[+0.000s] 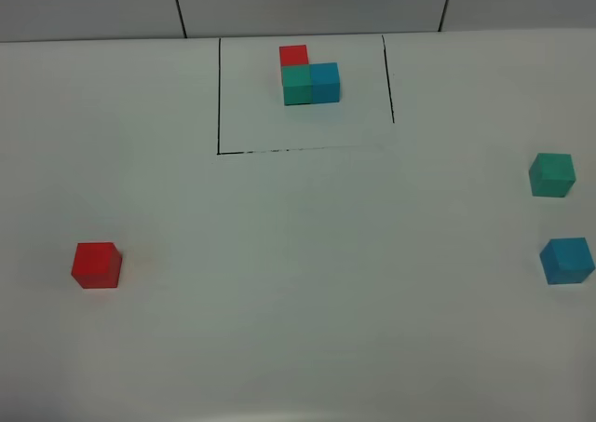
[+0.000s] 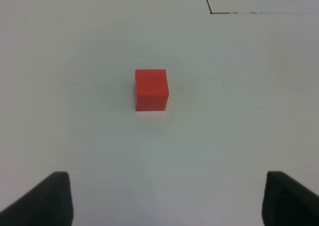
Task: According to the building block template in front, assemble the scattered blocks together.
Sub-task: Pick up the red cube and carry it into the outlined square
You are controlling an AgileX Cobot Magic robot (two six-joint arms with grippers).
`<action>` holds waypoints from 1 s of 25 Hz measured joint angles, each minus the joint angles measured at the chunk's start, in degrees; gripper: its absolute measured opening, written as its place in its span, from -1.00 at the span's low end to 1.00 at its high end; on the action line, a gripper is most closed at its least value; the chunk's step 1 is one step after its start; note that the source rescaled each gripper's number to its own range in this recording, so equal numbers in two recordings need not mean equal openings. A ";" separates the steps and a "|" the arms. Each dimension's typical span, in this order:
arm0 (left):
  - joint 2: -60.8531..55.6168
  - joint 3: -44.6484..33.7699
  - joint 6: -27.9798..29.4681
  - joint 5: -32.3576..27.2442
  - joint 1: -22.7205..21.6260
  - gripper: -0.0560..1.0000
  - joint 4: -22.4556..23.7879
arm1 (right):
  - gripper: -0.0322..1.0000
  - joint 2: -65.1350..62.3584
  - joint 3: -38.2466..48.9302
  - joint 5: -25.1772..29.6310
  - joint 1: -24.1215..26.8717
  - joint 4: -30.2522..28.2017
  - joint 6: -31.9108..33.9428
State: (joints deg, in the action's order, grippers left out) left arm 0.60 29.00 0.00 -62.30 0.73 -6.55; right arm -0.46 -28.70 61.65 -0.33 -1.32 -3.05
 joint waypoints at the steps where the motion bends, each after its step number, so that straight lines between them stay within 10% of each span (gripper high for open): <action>1: 0.00 0.00 0.00 0.00 0.00 0.65 0.00 | 0.73 0.00 0.00 0.00 0.00 0.00 0.00; 25: 0.00 0.00 0.00 0.00 0.00 0.65 0.00 | 0.73 0.00 0.00 0.00 0.00 0.05 0.00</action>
State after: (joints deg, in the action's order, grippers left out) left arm 0.60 29.00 0.00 -62.30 0.73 -6.55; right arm -0.46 -28.70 61.65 -0.33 -1.26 -3.05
